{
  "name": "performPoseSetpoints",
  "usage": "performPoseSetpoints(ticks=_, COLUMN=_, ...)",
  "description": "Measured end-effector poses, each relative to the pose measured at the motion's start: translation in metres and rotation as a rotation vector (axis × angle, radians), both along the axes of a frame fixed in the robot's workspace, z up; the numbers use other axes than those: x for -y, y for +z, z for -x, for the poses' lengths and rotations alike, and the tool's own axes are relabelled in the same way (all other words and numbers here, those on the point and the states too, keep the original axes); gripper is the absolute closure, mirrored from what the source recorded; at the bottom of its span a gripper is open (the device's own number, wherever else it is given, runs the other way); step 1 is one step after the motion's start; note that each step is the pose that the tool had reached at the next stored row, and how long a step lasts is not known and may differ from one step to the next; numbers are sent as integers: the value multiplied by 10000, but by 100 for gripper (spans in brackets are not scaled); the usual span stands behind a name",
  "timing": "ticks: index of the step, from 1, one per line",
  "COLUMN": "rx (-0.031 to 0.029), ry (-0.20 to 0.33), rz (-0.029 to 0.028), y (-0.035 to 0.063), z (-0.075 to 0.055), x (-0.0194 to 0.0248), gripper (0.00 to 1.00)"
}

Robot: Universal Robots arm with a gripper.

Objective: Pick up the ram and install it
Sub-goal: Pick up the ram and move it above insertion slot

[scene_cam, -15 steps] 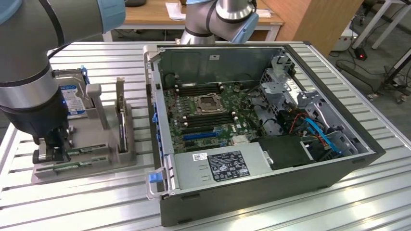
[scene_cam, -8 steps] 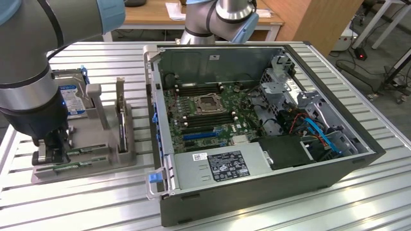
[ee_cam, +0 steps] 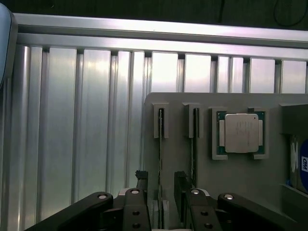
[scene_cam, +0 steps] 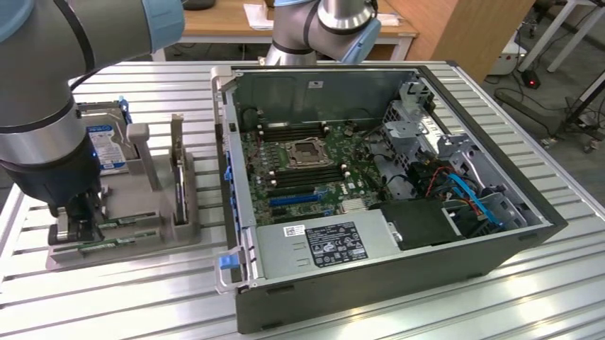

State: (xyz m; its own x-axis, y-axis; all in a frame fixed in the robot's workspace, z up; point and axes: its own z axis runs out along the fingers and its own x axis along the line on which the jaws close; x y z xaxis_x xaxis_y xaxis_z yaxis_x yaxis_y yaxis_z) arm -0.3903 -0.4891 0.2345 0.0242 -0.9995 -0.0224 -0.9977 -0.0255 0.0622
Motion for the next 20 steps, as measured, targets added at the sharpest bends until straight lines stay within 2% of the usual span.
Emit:
performPoseSetpoints(ticks=9, rx=0, ry=0, rz=-1, y=-67, z=0, x=1, gripper=65)
performPoseSetpoints(ticks=20, rx=-1, ry=1, rz=0, y=-199, z=0, x=2, gripper=65)
